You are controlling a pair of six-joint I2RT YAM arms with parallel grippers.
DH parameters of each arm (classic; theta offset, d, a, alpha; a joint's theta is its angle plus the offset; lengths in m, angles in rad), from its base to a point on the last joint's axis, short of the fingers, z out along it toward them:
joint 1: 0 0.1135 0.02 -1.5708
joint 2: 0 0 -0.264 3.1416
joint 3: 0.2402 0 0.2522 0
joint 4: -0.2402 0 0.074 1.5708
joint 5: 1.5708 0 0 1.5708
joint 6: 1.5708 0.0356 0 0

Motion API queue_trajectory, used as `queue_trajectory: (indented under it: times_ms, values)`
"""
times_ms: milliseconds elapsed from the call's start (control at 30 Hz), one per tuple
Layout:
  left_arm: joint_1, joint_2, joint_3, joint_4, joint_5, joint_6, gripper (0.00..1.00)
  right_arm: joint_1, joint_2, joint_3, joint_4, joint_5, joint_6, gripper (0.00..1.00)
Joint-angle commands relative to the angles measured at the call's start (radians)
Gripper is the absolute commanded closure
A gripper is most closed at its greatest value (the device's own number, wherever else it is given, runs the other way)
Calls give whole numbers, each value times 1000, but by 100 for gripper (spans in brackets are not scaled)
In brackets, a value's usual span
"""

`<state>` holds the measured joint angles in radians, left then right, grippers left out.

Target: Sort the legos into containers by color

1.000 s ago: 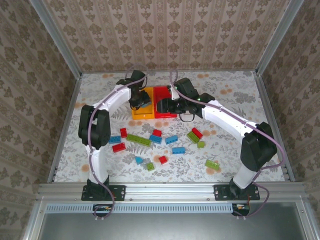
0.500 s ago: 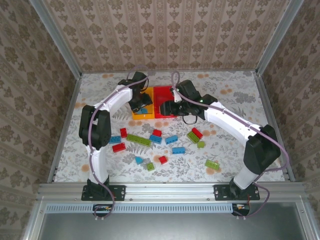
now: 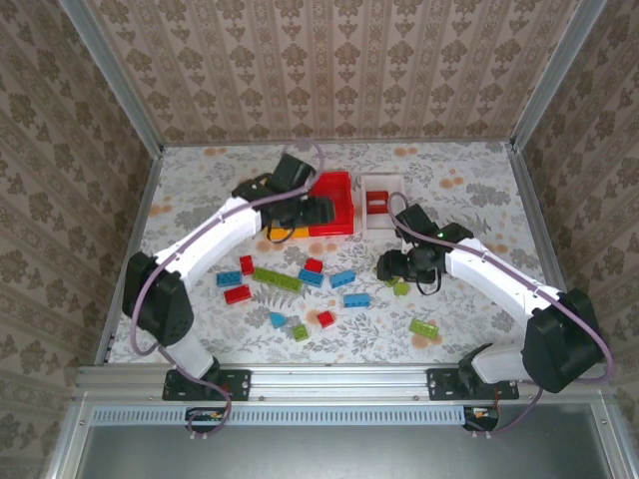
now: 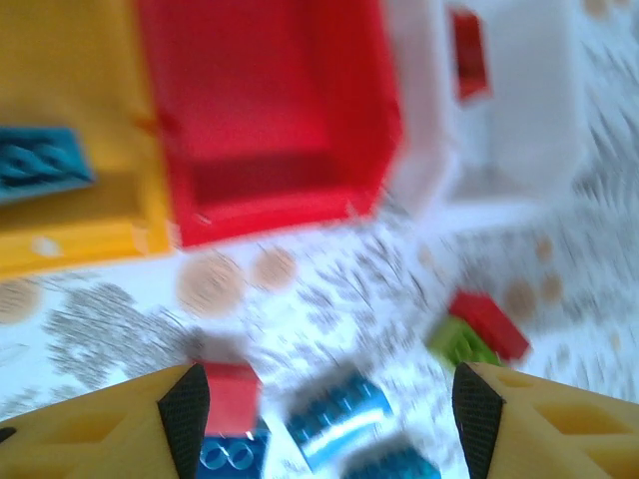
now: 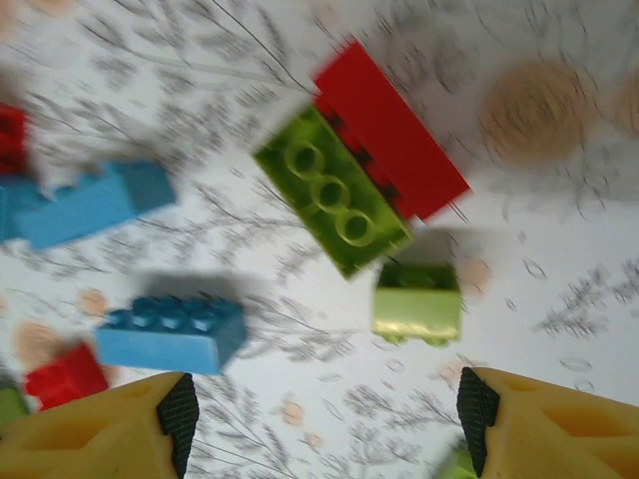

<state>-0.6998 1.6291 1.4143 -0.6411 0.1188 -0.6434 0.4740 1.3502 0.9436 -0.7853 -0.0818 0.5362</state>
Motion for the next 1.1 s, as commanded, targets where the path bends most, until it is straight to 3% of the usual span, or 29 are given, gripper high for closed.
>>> queue_trajectory:
  times_ms: [0,167,367,533,800,1067]
  values:
    - [-62,-84,-117,87,82,97,32,-5,18,-29,-56,2,16,27]
    - [-151,-171,-225,112,104,124,31,-4,-24,-44,-191,43,76,26]
    - [-172,-194,-254,106,105,133,31,26,-47,-80,-370,71,86,21]
    - [-171,-186,-238,115,113,136,31,122,0,-101,-436,129,149,0]
    - [-171,-192,-245,144,131,129,31,212,195,-99,-434,201,239,0]
    - [-161,-226,-269,181,129,102,31,204,277,-92,-385,232,294,0]
